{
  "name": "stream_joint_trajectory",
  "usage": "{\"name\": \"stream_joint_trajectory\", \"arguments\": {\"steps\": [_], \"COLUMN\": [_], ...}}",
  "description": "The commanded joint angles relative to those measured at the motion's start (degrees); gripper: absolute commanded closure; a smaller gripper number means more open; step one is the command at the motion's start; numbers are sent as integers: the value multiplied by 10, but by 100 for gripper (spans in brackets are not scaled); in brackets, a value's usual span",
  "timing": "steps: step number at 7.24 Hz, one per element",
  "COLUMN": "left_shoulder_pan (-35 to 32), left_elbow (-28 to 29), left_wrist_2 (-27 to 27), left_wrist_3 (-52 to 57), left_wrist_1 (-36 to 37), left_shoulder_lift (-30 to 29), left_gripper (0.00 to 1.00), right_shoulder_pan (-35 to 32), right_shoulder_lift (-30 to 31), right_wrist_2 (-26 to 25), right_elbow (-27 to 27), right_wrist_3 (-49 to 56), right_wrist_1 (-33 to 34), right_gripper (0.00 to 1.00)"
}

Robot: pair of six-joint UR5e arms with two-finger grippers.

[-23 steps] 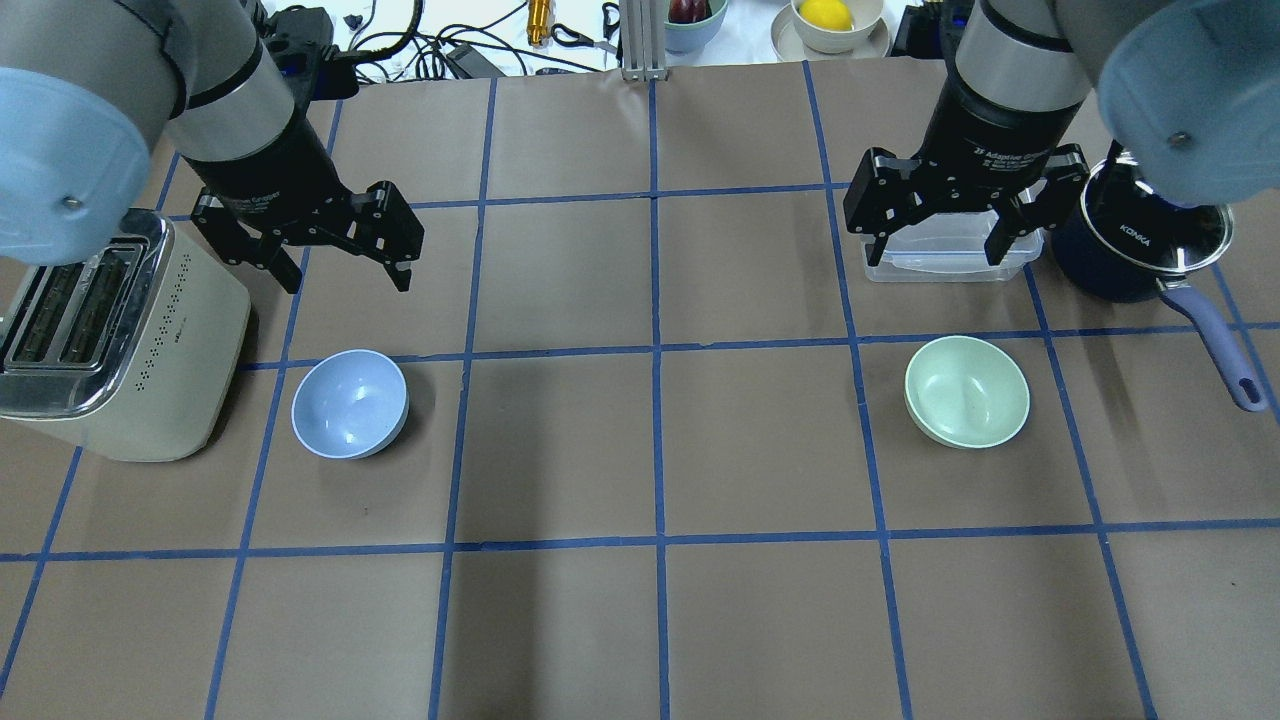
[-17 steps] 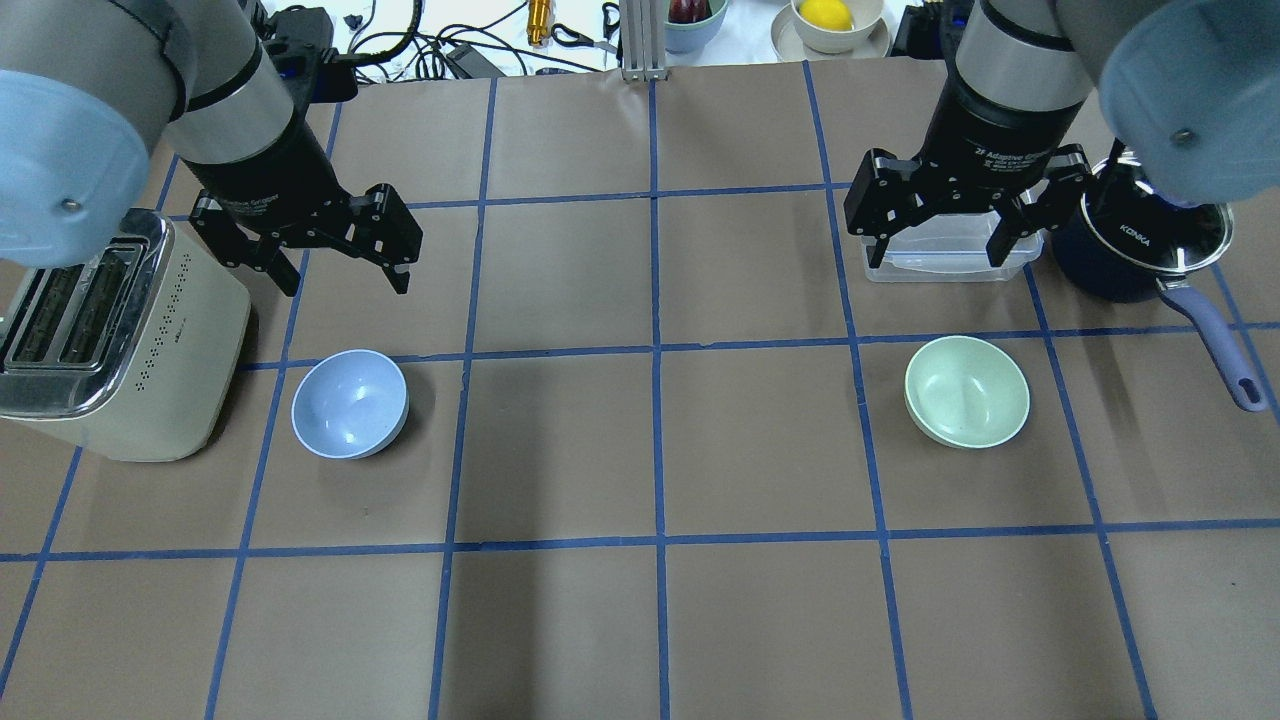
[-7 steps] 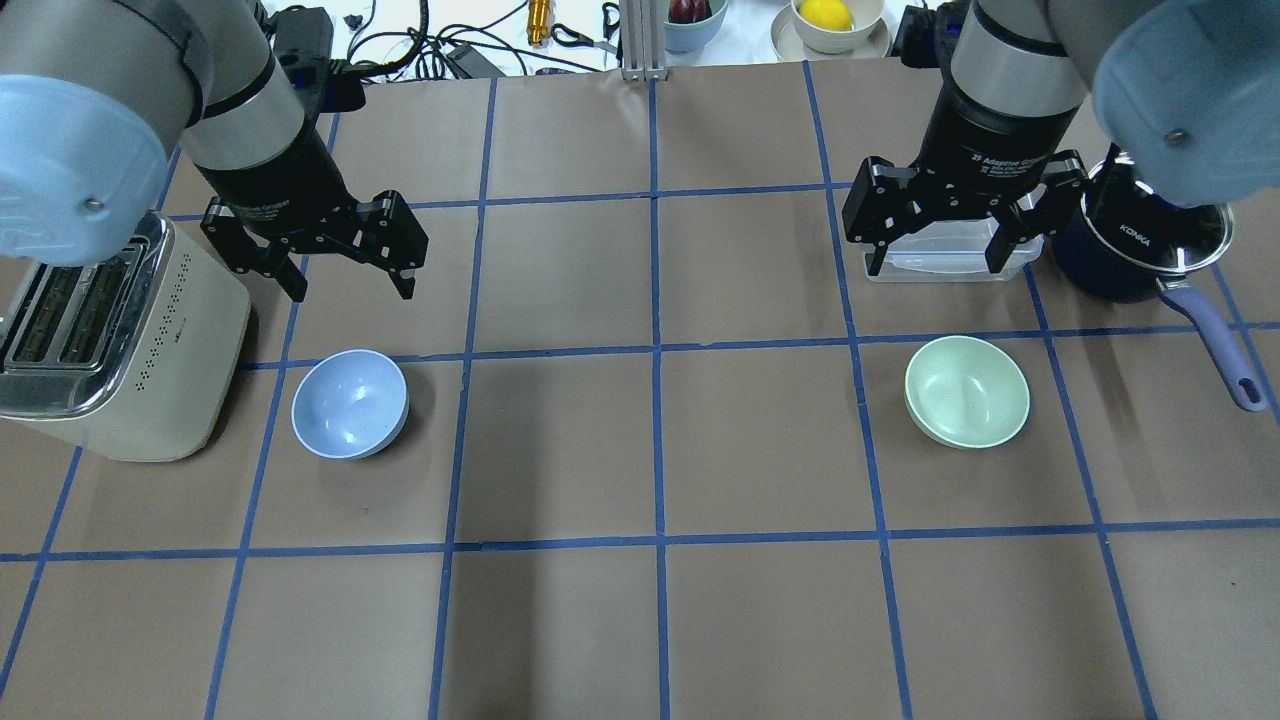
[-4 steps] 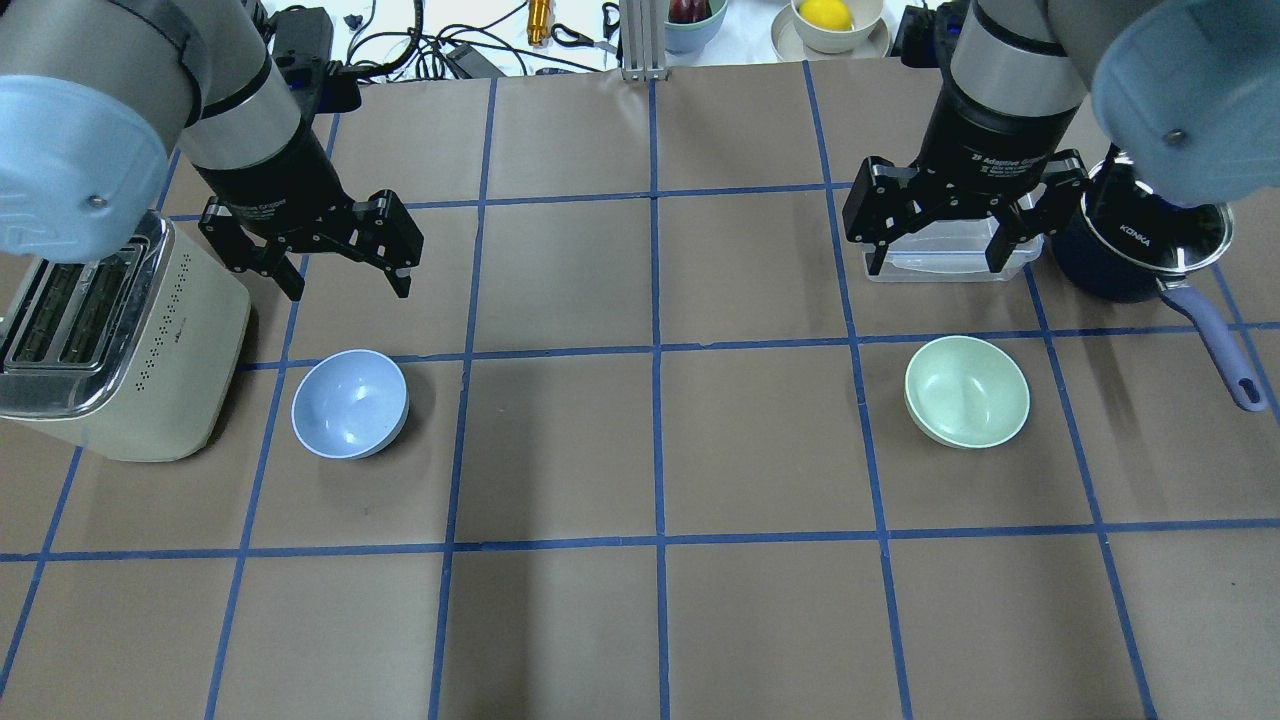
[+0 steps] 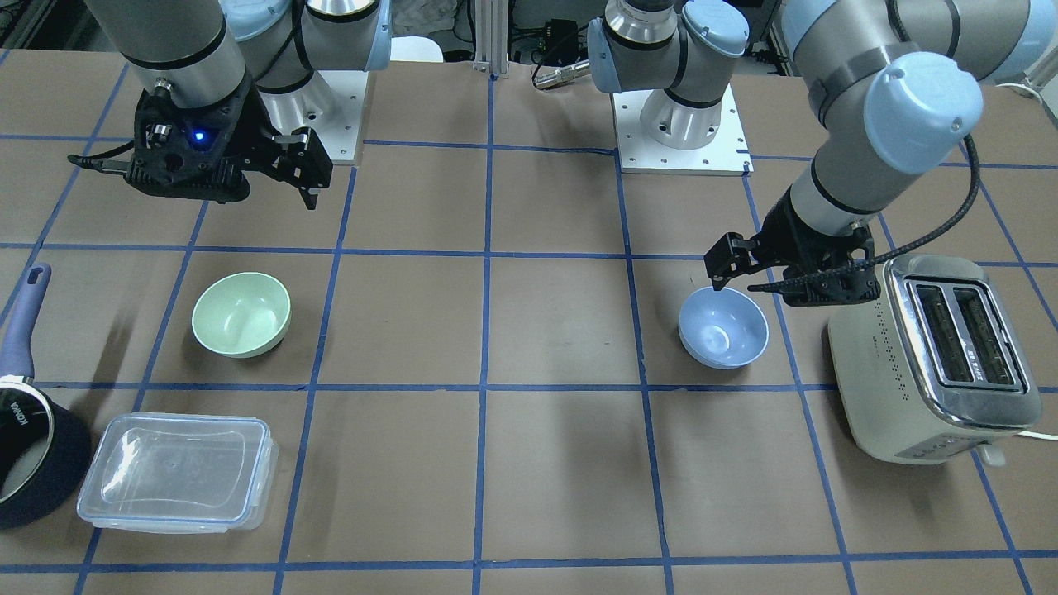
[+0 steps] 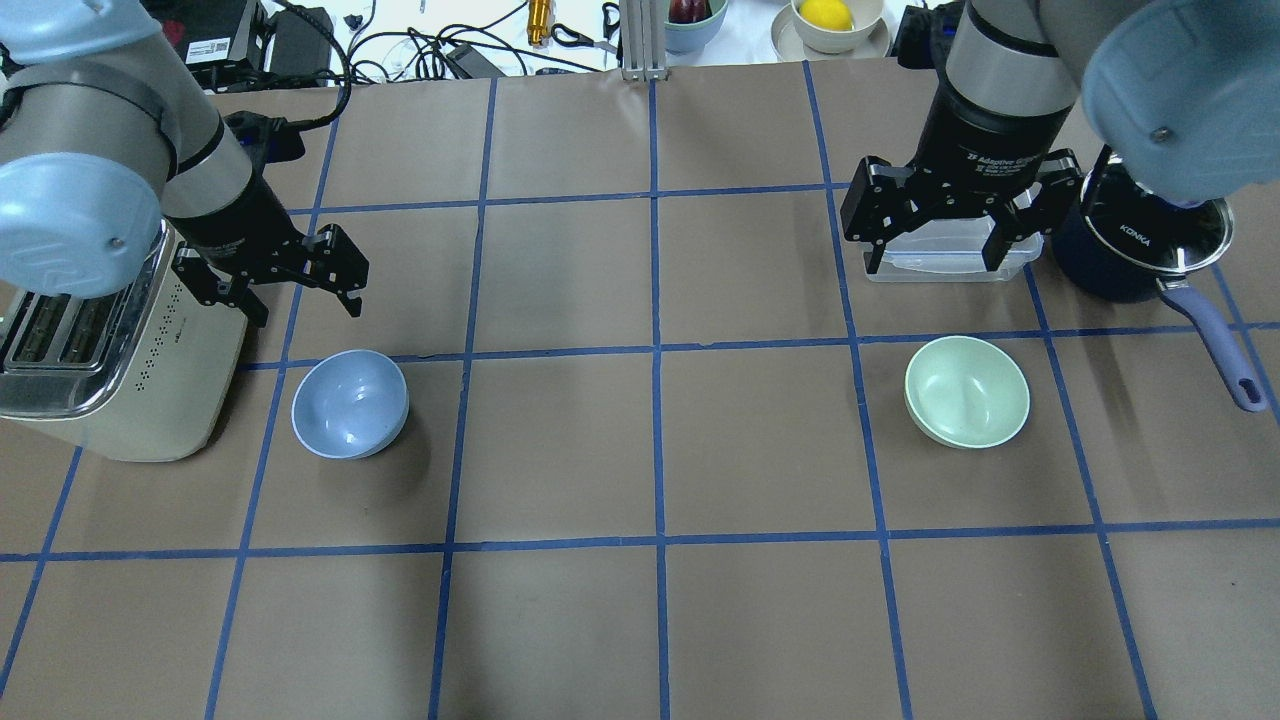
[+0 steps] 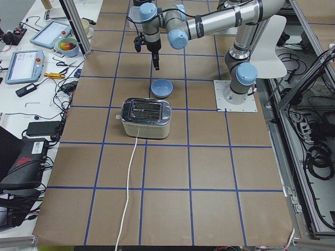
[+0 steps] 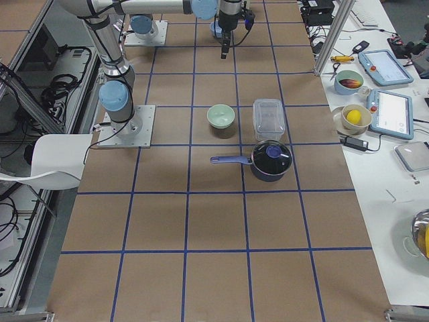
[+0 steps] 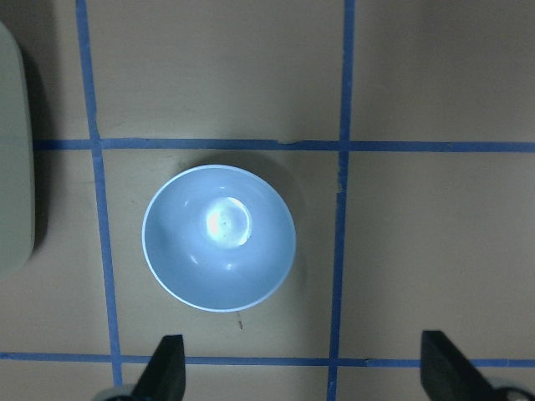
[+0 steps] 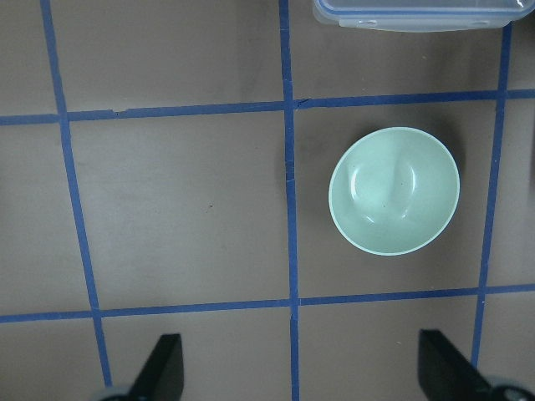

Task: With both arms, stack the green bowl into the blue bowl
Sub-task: 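Lower the left gripper onto the rim of the light blue bowl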

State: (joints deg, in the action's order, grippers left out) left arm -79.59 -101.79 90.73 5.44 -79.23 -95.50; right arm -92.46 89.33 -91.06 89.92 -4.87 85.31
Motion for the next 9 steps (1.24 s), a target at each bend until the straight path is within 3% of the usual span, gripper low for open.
{"name": "stream_joint_trajectory", "arguments": {"steps": [1, 4, 6, 9], "left_shoulder_pan": [30, 66, 73, 75], "left_elbow": [-45, -68, -70, -82], "left_wrist_2": [1, 1, 13, 61], "left_wrist_3": [15, 41, 67, 112], "left_wrist_1": [42, 76, 100, 108], "left_shoulder_lift": [-24, -60, -94, -130], "left_gripper": [0, 0, 6, 38], "right_shoulder_pan": [0, 0, 0, 0], "right_shoulder_lift": [-2, -6, -7, -9], "right_wrist_2": [0, 0, 1, 1], "right_elbow": [2, -1, -1, -1], "right_wrist_3": [0, 1, 2, 2], "right_wrist_1": [2, 2, 2, 3], "right_gripper": [0, 0, 0, 0]}}
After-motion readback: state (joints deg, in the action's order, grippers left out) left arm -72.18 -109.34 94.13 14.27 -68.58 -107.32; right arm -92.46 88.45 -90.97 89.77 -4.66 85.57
